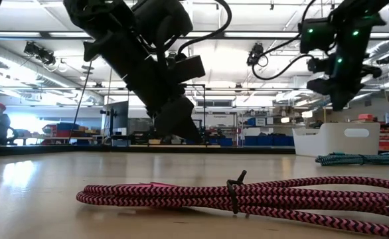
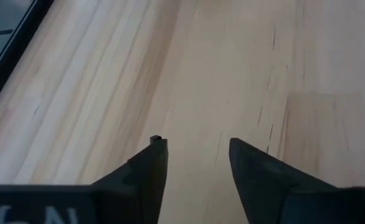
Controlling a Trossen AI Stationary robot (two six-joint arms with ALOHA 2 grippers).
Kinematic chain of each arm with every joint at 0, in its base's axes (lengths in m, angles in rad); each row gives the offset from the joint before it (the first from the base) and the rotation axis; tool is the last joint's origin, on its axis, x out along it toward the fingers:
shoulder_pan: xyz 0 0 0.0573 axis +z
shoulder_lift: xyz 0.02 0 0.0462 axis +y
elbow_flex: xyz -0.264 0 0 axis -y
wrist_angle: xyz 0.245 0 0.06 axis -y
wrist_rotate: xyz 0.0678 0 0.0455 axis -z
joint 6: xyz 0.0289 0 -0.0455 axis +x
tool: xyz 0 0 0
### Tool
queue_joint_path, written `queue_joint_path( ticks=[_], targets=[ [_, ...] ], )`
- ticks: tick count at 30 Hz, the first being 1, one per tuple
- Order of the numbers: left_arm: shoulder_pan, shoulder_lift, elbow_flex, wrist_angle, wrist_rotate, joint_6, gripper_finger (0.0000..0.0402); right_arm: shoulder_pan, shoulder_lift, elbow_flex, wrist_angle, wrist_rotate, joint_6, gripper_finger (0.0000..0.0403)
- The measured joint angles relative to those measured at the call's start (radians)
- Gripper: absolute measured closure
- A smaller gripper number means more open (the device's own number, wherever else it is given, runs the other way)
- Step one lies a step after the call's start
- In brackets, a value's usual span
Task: Pick and place USB-C Cables
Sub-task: Put the left black blue charger cable into the bin, then put the black pink charger cable into the bin
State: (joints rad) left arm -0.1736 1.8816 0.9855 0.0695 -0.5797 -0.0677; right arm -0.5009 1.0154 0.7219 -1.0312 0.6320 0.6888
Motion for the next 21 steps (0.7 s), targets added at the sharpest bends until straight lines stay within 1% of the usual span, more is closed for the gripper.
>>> queue_joint_path(
  ticks=[2,7,10,12,14,16,19,21],
  targets=[
    [-0.001,0.000,0.000,-0.001,0.000,0.001,0.0228,-0.028,0.021,0.000,0.023,-0.004,-0.036,0.0320],
    [-0.015,0.000,0.000,-0.002,0.000,0.001,0.0230,-0.066,0.063,0.000,0.029,0.002,-0.065,0.0264],
    [-0.028,0.000,0.000,-0.001,0.000,0.000,0.0230,-0.064,0.068,0.000,0.051,0.011,-0.106,0.0236],
    [-0.037,0.000,0.000,0.000,0.001,-0.004,0.0230,-0.043,0.048,0.000,0.071,0.008,-0.138,0.0224],
    [-0.049,0.000,0.000,0.004,0.001,-0.005,0.0230,0.003,0.014,0.000,0.083,0.007,-0.151,0.0218],
    [-0.067,0.000,0.000,0.005,0.000,-0.011,0.0230,0.076,-0.027,0.000,0.082,0.023,-0.147,0.0216],
    [-0.108,0.000,0.000,0.007,0.000,-0.031,0.0230,0.237,-0.078,0.000,0.095,0.059,-0.124,0.0219],
    [-0.145,0.000,0.000,0.017,0.000,-0.054,0.0230,0.368,-0.096,-0.006,0.138,0.093,-0.122,0.0222]
  ],
)
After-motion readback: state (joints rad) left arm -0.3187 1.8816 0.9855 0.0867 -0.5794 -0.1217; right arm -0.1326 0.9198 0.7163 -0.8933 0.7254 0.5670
